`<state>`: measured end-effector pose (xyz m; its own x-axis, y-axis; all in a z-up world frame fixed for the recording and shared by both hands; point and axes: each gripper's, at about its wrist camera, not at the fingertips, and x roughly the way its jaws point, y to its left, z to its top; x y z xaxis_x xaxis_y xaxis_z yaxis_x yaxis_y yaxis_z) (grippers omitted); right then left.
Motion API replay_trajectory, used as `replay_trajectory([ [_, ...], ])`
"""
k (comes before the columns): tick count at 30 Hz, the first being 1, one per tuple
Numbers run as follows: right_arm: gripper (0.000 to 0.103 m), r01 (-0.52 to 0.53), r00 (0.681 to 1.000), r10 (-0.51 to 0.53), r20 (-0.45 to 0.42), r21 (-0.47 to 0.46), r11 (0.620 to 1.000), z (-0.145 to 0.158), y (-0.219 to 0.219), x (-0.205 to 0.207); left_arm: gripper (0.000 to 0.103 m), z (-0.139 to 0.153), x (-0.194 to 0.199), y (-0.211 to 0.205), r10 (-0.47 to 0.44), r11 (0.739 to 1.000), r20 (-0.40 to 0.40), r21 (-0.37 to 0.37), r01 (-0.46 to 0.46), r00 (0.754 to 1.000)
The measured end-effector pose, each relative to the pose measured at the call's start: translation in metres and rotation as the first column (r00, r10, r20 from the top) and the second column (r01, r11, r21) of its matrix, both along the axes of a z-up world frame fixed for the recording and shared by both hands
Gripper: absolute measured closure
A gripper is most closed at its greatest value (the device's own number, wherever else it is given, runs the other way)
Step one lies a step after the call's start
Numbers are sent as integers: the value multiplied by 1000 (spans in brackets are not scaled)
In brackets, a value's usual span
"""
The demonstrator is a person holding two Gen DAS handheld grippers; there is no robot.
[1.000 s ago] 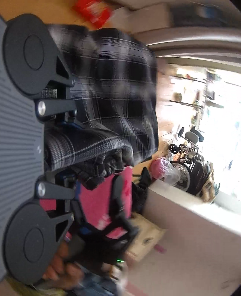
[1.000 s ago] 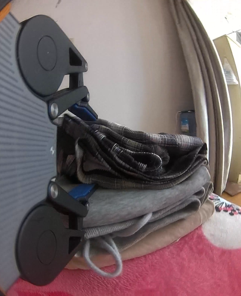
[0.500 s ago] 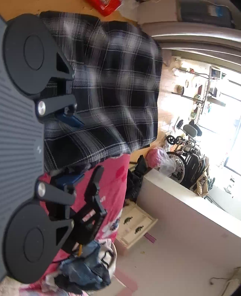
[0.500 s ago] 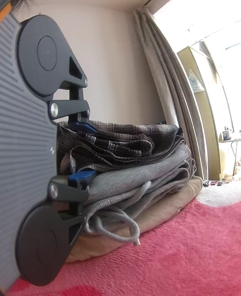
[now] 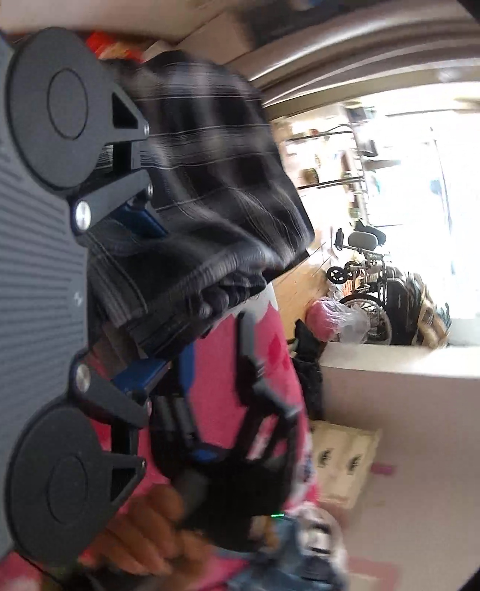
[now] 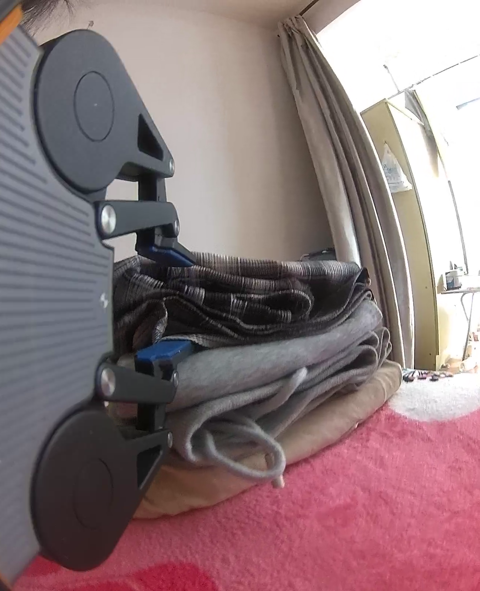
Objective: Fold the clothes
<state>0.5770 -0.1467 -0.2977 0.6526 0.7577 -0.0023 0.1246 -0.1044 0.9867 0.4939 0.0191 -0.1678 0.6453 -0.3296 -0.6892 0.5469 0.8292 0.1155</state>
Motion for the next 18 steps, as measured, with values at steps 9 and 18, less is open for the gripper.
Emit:
replay_trajectory([
  [9,60,-23,1000,24,20,-47,999,5,-10,-7,54,-7,-19,-28,-11,987,144,160,-12,990],
  [18,60,-43,998,49,42,-133,990,5,-22,-32,74,11,8,9,120,990,16,-82,-119,993],
])
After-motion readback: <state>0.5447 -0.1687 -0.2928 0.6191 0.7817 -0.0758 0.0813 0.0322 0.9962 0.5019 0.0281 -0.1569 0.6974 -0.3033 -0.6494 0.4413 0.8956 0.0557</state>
